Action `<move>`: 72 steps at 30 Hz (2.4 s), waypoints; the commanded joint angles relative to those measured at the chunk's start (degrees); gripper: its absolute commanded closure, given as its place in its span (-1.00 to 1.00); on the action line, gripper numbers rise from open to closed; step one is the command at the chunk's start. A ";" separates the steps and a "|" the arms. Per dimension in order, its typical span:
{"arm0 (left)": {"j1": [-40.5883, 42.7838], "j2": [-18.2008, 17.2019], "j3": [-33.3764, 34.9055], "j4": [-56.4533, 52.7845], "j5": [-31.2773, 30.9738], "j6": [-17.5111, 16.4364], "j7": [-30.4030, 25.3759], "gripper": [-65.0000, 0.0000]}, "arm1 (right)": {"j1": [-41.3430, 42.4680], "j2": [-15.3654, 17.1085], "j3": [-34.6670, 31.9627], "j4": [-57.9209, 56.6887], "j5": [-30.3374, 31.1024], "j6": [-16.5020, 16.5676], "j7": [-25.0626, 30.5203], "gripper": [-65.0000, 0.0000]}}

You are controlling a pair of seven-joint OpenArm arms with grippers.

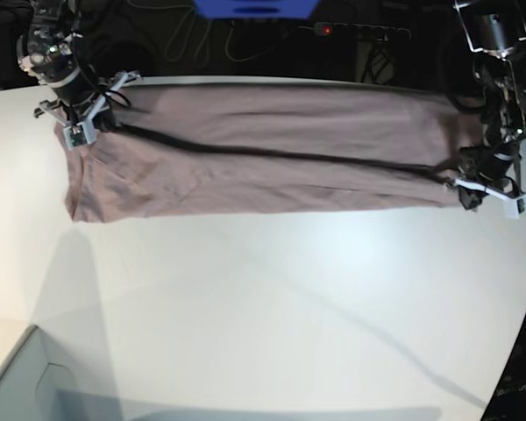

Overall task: Layout the t-shirt on the table in an organized manner, then fold the t-shirt properly
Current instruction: 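Pull the shirt ends apart with both grippers to straighten the strip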

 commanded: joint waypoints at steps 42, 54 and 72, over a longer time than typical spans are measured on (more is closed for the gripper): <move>8.34 2.49 -5.31 0.97 -1.26 -0.40 -0.73 -0.78 | -1.00 -1.95 0.74 12.28 0.34 0.16 0.72 0.06; 7.99 5.66 -4.61 0.70 -1.26 -0.40 -0.81 -0.75 | 2.43 -3.00 -3.13 2.87 0.25 0.16 0.72 0.06; 4.38 6.10 -4.87 5.54 -1.17 -0.40 -0.81 1.00 | 9.20 0.95 -2.69 -11.90 0.16 0.16 0.98 0.06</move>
